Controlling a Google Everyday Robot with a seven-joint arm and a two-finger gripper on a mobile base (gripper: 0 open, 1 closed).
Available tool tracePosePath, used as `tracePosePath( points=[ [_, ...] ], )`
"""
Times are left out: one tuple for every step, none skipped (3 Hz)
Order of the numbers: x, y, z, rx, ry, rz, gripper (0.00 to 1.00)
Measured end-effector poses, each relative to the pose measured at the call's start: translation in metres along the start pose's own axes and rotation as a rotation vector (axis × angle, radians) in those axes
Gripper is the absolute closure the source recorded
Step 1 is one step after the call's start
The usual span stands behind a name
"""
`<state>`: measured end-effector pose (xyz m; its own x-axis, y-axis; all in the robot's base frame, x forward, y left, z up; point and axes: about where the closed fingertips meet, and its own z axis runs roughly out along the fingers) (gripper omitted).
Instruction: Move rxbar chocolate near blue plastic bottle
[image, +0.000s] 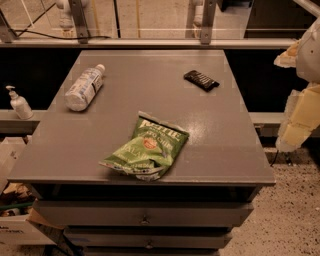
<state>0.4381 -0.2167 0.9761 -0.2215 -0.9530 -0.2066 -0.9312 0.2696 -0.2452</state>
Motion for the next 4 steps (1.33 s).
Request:
tracePosePath(
  points=[
    [0.000,0.000,0.000,0.000,0.000,0.000,0.00],
    [-0.003,-0.006,0.008,0.038,0.006,0.011,0.00],
    [-0.005,-0.030,0.029,0.093,-0.004,0.068,0.00],
    [-0.008,-0.066,0.058,0.104,-0.032,0.157,0.00]
  ],
)
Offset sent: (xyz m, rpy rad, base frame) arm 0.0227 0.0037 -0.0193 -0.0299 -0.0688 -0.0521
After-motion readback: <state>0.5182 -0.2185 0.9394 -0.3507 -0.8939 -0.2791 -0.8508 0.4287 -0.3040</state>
